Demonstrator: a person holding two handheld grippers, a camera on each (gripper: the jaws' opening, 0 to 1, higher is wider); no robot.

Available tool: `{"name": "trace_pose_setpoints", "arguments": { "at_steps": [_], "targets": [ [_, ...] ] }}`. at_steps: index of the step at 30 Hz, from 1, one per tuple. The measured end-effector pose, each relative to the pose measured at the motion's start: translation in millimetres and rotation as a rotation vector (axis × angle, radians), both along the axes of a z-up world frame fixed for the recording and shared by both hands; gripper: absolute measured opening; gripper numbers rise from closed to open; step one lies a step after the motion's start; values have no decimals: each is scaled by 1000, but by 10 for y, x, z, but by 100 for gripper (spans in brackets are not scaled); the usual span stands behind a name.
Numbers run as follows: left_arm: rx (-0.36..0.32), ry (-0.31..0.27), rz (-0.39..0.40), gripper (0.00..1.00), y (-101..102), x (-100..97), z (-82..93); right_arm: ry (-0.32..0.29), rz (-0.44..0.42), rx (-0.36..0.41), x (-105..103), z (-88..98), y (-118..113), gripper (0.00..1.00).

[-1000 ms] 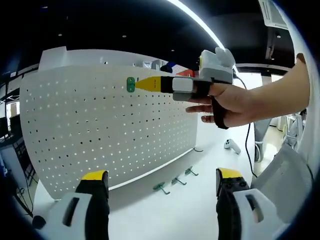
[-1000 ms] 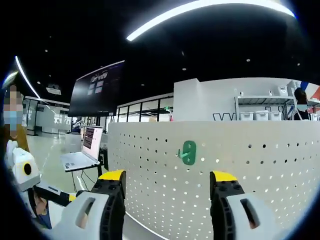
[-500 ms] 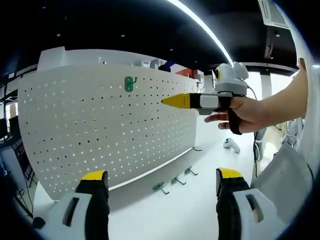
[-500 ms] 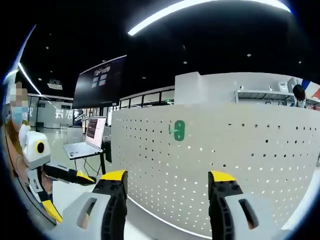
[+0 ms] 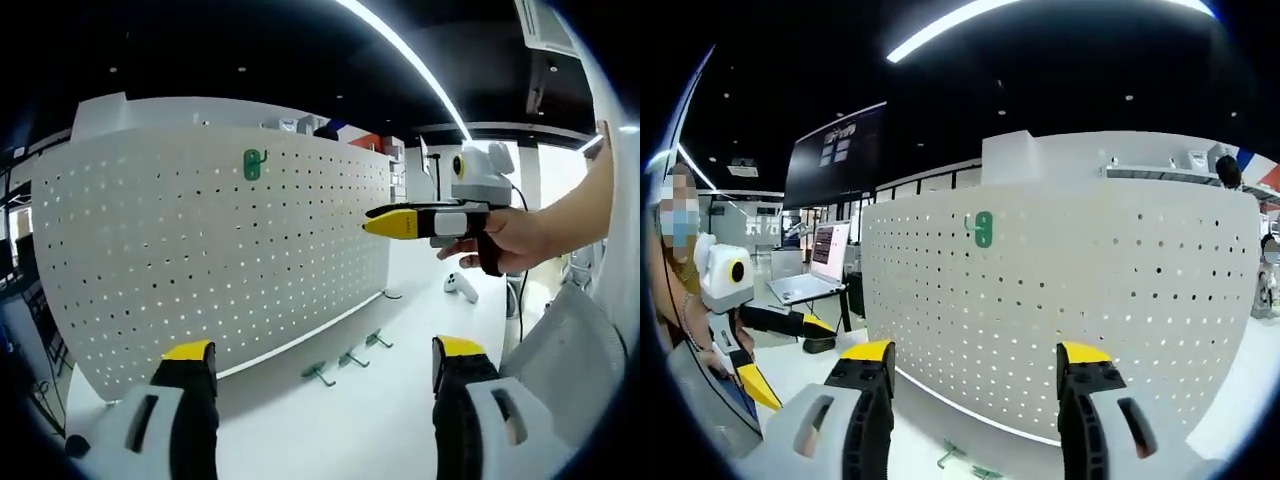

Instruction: Insert the hook assembly into the mounting plate slot until the hook locks in place.

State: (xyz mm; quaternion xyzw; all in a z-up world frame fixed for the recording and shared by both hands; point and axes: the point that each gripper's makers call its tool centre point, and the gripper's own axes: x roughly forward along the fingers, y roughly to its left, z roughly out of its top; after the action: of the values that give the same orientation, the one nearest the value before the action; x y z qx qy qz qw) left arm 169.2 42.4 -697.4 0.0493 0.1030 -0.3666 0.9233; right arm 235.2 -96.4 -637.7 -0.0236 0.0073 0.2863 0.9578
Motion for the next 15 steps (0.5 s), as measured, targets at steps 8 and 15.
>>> {"name": "trace_pose_setpoints", "arguments": {
  "at_steps": [8, 15],
  "targets": [
    [3, 6, -12, 92, -37, -32, -14, 29, -4, -2, -155, -136, -145, 64],
    [12, 14, -15, 91, -25, -48, -44, 66, -16, -18, -271, -287, -294, 64]
  ]
}}
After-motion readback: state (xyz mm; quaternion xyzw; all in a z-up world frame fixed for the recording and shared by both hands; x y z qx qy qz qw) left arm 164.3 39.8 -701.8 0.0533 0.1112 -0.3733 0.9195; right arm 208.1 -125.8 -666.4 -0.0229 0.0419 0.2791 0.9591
